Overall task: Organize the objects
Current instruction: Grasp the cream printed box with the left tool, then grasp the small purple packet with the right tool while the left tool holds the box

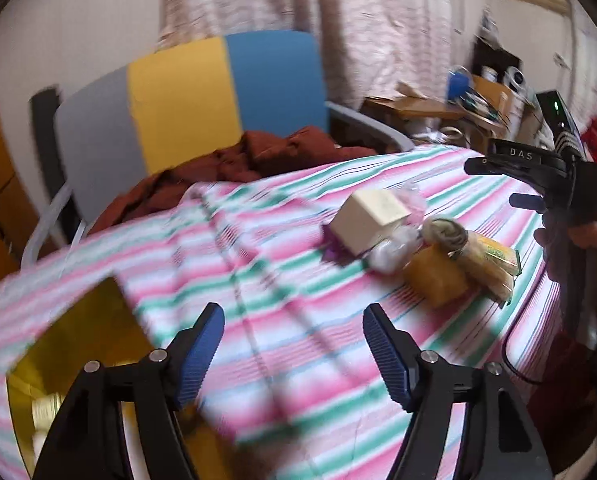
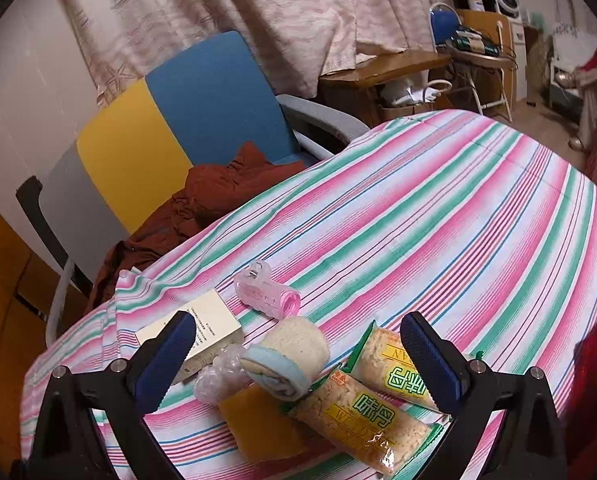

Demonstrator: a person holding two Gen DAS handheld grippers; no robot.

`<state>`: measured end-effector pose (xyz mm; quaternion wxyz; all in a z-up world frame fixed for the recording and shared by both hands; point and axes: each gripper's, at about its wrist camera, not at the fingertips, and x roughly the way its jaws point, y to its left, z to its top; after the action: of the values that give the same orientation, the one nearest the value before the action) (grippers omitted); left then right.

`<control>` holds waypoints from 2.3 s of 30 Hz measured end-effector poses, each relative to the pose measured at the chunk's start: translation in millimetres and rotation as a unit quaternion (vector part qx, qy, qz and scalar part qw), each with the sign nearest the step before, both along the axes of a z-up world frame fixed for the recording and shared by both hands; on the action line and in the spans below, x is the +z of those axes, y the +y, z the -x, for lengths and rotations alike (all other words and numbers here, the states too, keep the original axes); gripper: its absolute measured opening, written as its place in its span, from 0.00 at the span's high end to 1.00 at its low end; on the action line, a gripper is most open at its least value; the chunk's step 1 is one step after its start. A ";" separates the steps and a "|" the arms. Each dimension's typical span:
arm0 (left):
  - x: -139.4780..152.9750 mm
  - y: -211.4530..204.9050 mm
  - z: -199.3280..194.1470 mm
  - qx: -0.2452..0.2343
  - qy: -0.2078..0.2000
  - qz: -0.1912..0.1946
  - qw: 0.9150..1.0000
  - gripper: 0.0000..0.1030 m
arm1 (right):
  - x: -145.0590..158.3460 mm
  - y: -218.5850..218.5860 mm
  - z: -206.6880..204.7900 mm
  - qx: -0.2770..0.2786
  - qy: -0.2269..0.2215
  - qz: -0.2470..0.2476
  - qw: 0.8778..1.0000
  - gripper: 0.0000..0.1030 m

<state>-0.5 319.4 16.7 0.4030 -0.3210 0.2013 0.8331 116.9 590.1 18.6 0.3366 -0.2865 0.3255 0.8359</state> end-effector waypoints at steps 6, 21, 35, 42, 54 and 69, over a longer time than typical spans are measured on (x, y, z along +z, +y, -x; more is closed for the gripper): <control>0.6 75.8 5.4 -0.086 0.045 0.045 0.994 0.19 | -7.6 12.0 -9.7 -0.017 0.025 0.044 0.999 0.00; -40.7 188.8 20.8 -0.237 0.095 0.158 0.954 0.14 | -25.9 22.1 -11.7 -0.005 0.032 0.117 0.993 0.00; -43.5 143.5 40.4 -0.156 -0.026 0.062 0.986 0.50 | -29.1 25.2 -13.1 -0.014 0.018 0.114 0.993 0.00; -50.3 64.4 9.2 -0.058 -0.082 0.011 0.995 0.50 | -28.4 27.3 -16.4 -0.020 0.025 0.113 0.993 0.00; -94.4 36.9 -5.6 -0.013 -0.121 0.016 0.992 0.50 | -25.8 31.0 -22.1 -0.048 0.027 0.095 0.994 0.00; -107.5 27.4 -3.0 -0.012 -0.124 -0.028 0.992 0.49 | -22.2 -5.3 25.7 0.072 -0.030 0.016 0.997 0.00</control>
<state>2.5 346.8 -90.8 0.4437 -0.4080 0.1299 0.7873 91.2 584.8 -3.6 0.2809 -0.3390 0.3072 0.8437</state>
